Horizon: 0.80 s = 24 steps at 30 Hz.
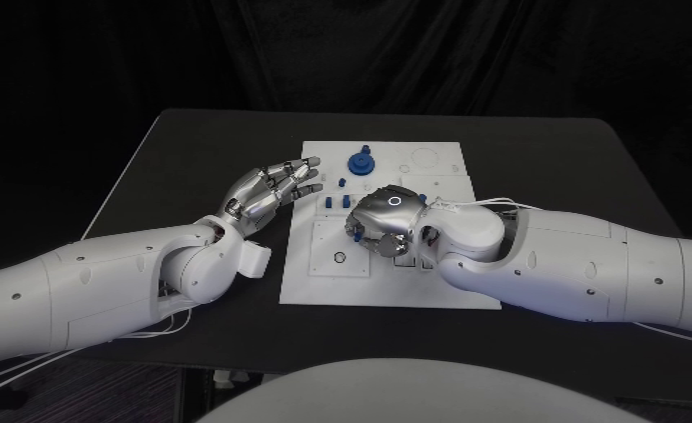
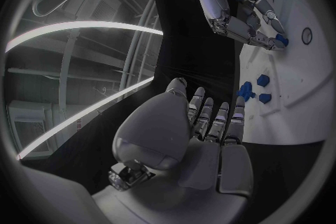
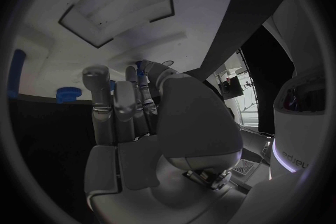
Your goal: Assemble the parts on the task board
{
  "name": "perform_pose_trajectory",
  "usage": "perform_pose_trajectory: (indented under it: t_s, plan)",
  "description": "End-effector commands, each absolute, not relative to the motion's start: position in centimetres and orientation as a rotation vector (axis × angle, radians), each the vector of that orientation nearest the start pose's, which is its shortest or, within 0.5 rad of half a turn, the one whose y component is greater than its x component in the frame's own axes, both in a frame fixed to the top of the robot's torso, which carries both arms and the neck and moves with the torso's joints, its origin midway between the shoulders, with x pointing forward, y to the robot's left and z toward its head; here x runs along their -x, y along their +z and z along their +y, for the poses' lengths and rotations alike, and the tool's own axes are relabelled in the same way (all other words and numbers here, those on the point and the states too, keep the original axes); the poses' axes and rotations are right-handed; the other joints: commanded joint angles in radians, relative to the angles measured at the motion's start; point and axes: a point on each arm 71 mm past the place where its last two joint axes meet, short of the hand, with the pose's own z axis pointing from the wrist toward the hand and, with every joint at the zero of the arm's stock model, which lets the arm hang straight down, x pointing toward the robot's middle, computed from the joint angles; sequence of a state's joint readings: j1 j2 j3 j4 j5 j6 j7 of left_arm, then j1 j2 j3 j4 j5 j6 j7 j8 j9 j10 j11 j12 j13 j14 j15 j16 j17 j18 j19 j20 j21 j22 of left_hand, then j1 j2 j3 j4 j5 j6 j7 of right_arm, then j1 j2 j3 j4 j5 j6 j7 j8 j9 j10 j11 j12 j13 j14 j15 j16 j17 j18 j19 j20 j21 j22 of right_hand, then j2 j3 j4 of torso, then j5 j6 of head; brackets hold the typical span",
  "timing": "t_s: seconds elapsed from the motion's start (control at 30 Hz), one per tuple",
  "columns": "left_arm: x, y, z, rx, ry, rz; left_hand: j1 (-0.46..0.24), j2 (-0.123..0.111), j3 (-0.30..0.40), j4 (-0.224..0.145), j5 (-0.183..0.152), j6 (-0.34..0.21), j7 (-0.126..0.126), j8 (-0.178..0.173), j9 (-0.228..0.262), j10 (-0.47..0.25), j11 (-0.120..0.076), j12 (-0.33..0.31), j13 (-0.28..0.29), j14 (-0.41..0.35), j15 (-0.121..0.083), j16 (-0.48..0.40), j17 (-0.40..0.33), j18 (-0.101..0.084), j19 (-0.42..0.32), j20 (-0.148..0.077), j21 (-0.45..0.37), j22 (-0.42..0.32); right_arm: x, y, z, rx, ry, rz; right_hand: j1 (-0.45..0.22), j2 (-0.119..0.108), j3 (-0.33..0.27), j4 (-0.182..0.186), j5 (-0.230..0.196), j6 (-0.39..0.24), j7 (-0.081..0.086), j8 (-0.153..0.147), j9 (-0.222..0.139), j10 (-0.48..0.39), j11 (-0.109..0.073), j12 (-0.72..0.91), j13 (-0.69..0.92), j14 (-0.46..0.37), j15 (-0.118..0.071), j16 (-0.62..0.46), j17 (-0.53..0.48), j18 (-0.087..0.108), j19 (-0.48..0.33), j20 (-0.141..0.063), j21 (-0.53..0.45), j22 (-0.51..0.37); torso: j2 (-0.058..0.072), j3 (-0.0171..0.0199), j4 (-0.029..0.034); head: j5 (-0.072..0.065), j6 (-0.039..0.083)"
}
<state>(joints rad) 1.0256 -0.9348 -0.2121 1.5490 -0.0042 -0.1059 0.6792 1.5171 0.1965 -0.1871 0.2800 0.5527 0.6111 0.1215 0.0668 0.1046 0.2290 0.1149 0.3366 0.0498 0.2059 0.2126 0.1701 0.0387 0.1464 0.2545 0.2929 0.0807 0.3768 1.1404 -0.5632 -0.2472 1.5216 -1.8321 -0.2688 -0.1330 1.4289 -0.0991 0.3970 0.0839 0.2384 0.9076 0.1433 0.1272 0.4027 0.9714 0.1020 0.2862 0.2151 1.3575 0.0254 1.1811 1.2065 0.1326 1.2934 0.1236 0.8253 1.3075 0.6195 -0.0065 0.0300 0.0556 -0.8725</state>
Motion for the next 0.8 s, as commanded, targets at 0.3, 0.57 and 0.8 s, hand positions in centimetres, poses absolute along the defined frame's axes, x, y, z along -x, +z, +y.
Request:
perform_pose_trajectory:
  t_s: [0.3,0.57,0.8]
  plan:
    - [-40.8,-28.5,24.3,1.119,-1.764,1.373,0.005,0.004,0.004,0.001,0.004,-0.001,0.007,-0.002,-0.001,-0.004,0.005,0.003,0.001,-0.003,0.005,0.003,0.001,-0.015,-0.009,-0.001,0.000,-0.002,-41.1,-27.9,-6.1,0.750,0.691,1.691,-0.038,-0.018,-0.055,0.038,-0.104,-0.192,-0.051,-0.064,-0.105,-0.188,0.034,-0.057,-0.004,-0.040,0.010,-0.037,-0.033,0.009,-0.040,0.015,-0.087,0.071,0.000,-0.0001,-0.0005,0.003,0.000]
    - [-40.8,-28.6,24.4,1.121,-1.759,1.374,0.005,0.004,0.004,0.001,0.004,-0.001,0.007,-0.002,-0.001,-0.004,0.005,0.003,0.001,-0.003,0.005,0.003,0.001,-0.015,-0.009,-0.001,0.000,-0.002,-41.1,-27.3,-7.0,0.720,0.704,1.655,-0.038,-0.017,-0.091,0.049,-0.121,-0.228,-0.071,-0.061,-0.139,-0.233,0.038,-0.051,0.003,-0.054,0.012,-0.050,-0.047,0.012,-0.049,0.016,-0.116,0.066,0.000,0.0002,0.0007,0.005,0.000]
    - [-40.8,-28.7,24.5,1.123,-1.755,1.374,0.006,0.005,0.004,0.002,0.004,0.001,0.008,-0.001,-0.001,-0.004,0.006,0.003,0.001,-0.004,0.005,0.003,0.001,-0.016,-0.009,-0.001,-0.001,-0.002,-41.9,-24.2,-8.6,0.675,0.695,1.601,-0.010,-0.005,-0.100,0.044,-0.075,-0.179,-0.067,-0.045,-0.153,-0.224,0.035,-0.020,0.016,-0.039,0.009,-0.033,-0.036,0.008,-0.029,0.015,-0.091,0.075,0.000,0.0000,-0.0005,0.005,0.000]
